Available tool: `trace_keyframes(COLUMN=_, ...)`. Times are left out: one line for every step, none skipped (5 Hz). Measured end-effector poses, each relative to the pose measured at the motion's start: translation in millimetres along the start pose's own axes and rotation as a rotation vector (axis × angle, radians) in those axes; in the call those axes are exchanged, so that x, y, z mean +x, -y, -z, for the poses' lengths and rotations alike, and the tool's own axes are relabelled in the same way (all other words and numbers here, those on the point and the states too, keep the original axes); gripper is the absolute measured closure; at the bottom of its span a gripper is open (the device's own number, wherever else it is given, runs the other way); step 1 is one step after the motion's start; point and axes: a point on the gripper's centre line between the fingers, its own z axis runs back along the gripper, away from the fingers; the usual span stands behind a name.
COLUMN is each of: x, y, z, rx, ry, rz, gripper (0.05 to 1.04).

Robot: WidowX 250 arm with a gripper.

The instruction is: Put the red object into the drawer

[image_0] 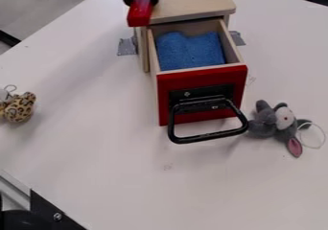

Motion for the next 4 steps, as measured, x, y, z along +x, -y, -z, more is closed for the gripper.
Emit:
trace_keyframes(x=-3, y=15, z=4, rx=-0.012, ry=-0.037, rz=0.102, gripper=0.541)
trace_keyframes(x=-8, y=25, z=5, rx=-0.017, ry=-0.06, rz=0.166, gripper=0.541)
trace_keyframes(x=-18, y=38, z=6, rx=-0.046, ry=-0.082, rz=0.232, gripper=0.541)
trace_keyframes(x=-29, y=49, z=4, rx=-0.065, ry=-0.101, rz=0.275, gripper=0.541)
